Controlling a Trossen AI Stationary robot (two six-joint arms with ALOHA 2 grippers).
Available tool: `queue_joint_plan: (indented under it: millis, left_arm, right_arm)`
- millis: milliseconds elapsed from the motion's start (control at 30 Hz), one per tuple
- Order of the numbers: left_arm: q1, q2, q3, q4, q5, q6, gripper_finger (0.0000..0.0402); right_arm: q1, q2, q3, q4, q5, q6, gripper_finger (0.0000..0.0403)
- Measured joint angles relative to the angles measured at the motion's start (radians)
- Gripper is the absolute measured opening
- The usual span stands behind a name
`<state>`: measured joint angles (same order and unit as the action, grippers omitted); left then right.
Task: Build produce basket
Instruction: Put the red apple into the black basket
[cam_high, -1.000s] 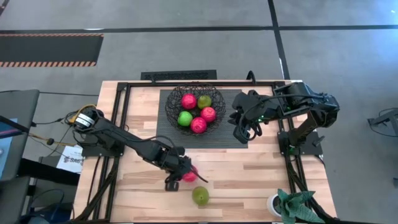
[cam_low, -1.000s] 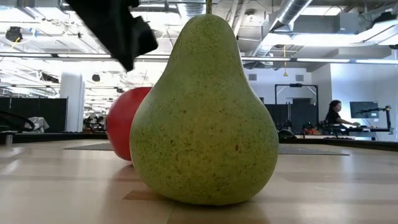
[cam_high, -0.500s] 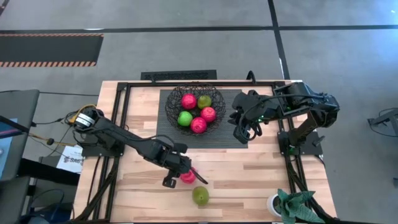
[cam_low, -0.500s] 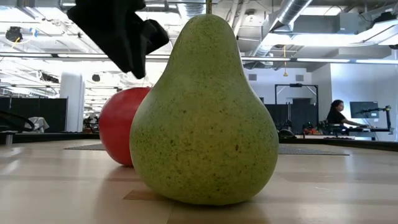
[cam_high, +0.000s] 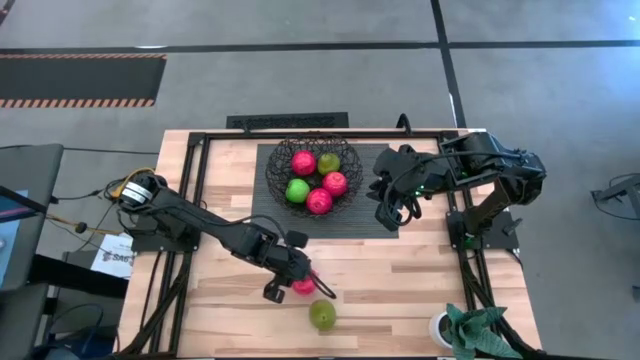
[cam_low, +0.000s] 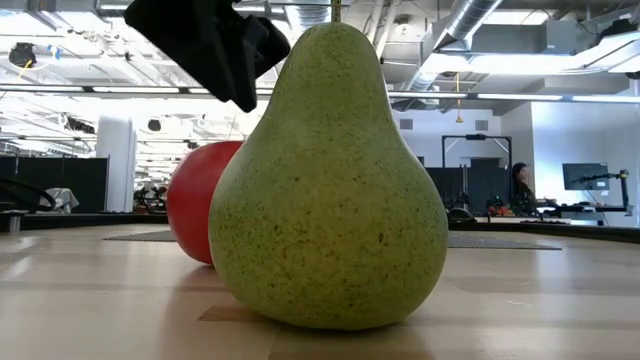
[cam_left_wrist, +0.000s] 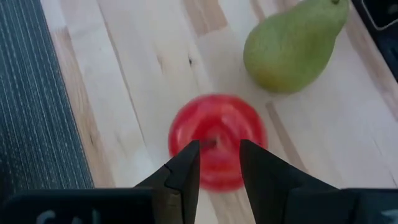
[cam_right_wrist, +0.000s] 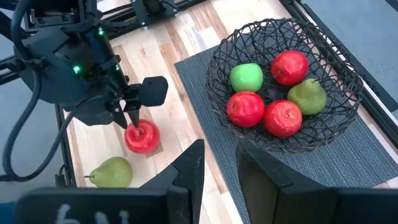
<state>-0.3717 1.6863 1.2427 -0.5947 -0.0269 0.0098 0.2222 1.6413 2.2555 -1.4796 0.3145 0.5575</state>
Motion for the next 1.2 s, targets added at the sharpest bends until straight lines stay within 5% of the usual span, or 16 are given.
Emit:
queue_joint_plan:
  millis: [1200]
  left_arm:
    - [0.006,0.072,0.005,0.022,-0.03,-0.013,0.01]
  right_arm:
    - [0.0,0.0,0.0,0.008,0.0,-0.001,0.0114]
